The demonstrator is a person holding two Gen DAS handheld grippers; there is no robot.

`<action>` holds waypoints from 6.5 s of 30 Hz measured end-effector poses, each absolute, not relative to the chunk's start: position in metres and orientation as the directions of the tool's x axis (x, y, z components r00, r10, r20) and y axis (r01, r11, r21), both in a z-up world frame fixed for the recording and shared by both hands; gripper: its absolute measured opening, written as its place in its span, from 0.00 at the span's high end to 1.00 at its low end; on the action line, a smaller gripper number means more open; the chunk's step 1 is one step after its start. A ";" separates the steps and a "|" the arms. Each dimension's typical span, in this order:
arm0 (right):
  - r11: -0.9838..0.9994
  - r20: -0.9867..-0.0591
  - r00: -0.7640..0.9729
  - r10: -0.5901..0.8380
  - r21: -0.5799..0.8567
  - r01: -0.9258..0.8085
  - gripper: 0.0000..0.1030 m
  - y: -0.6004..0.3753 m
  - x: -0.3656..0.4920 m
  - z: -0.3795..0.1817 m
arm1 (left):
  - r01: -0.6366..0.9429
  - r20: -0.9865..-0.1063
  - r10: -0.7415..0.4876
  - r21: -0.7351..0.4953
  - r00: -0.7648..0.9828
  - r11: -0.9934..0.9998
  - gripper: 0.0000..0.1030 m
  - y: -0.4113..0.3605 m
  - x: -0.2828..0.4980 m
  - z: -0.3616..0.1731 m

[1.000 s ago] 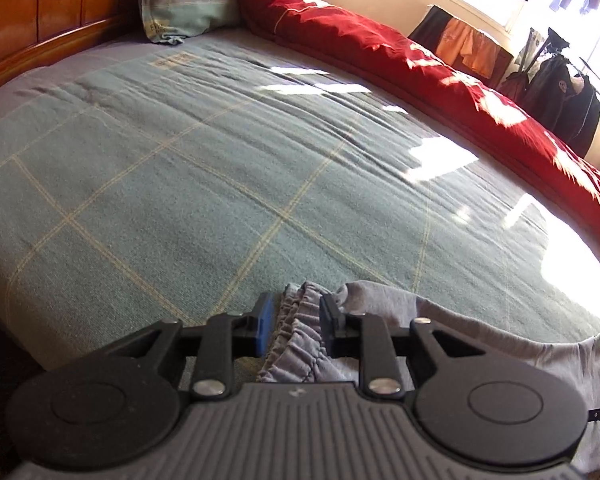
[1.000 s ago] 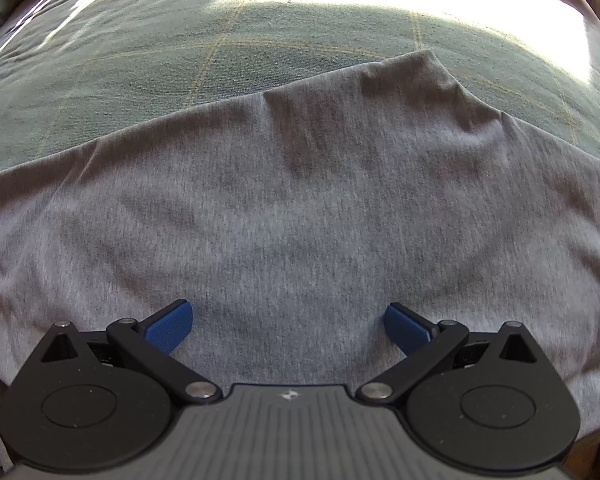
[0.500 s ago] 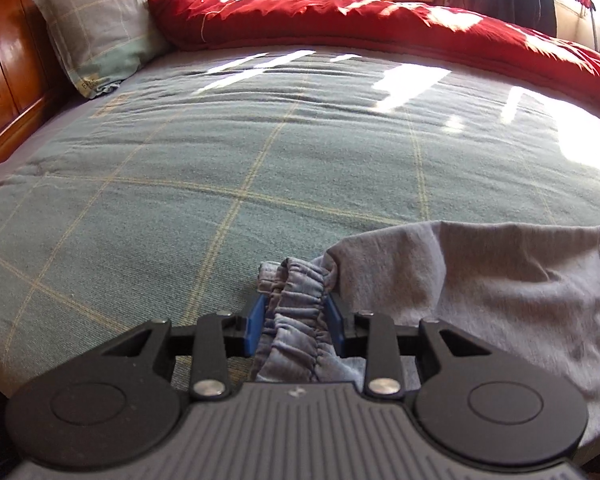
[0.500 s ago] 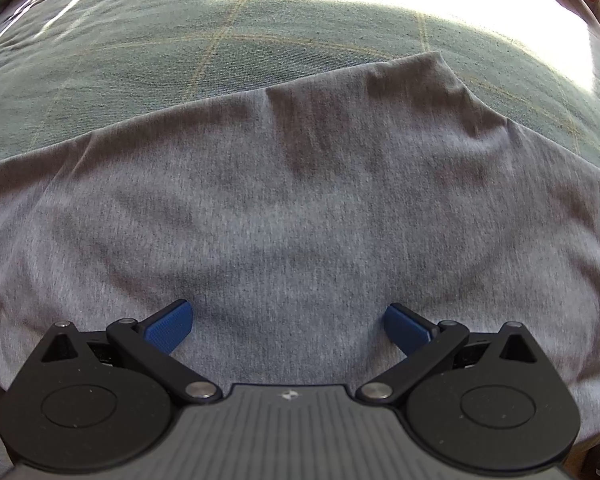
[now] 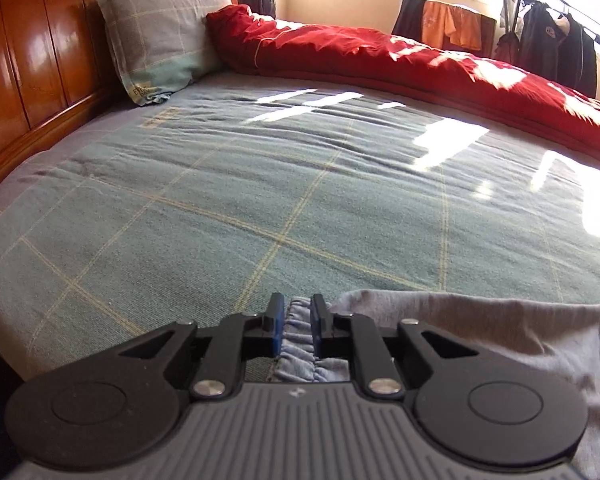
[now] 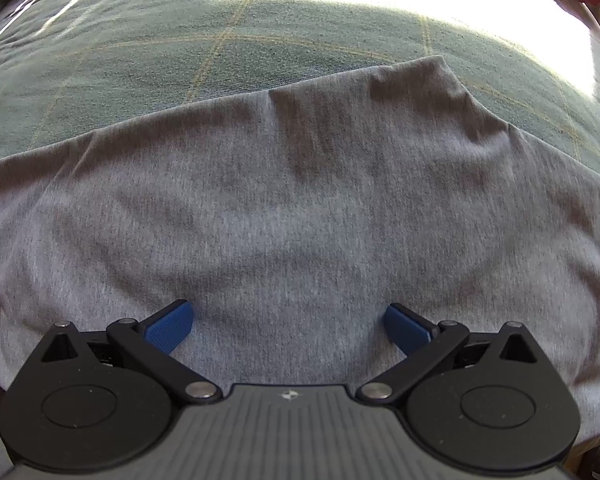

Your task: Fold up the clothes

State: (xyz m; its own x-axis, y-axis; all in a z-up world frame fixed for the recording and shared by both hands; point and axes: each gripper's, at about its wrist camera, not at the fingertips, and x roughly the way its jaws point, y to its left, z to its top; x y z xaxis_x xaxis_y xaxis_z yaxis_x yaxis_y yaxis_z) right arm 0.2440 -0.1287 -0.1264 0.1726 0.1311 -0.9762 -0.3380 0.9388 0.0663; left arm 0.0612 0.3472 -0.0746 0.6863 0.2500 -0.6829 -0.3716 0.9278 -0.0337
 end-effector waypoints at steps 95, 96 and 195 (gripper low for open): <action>0.603 -0.943 0.146 0.298 0.068 -0.795 0.00 -0.024 0.207 -0.127 | -0.043 -0.822 -0.137 -0.193 0.552 0.980 0.43 0.241 0.089 -0.114; 0.612 -0.944 0.146 0.296 0.070 -0.788 0.00 -0.025 0.208 -0.125 | -0.043 -0.830 -0.142 -0.195 0.540 0.980 0.42 0.239 0.086 -0.119; 0.903 -0.952 0.202 0.231 0.133 -0.408 0.00 -0.133 0.201 -0.119 | -0.534 -0.695 -0.049 -0.594 0.718 0.601 0.35 0.381 -0.024 -0.100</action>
State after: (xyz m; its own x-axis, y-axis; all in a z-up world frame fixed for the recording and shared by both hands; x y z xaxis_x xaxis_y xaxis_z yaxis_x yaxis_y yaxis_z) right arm 0.2013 -0.1329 -0.1193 0.2016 0.2310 -0.9518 -0.4076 0.9034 0.1330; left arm -0.0239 0.3809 -0.0996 0.7175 -0.0490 -0.6948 -0.5343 0.6013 -0.5941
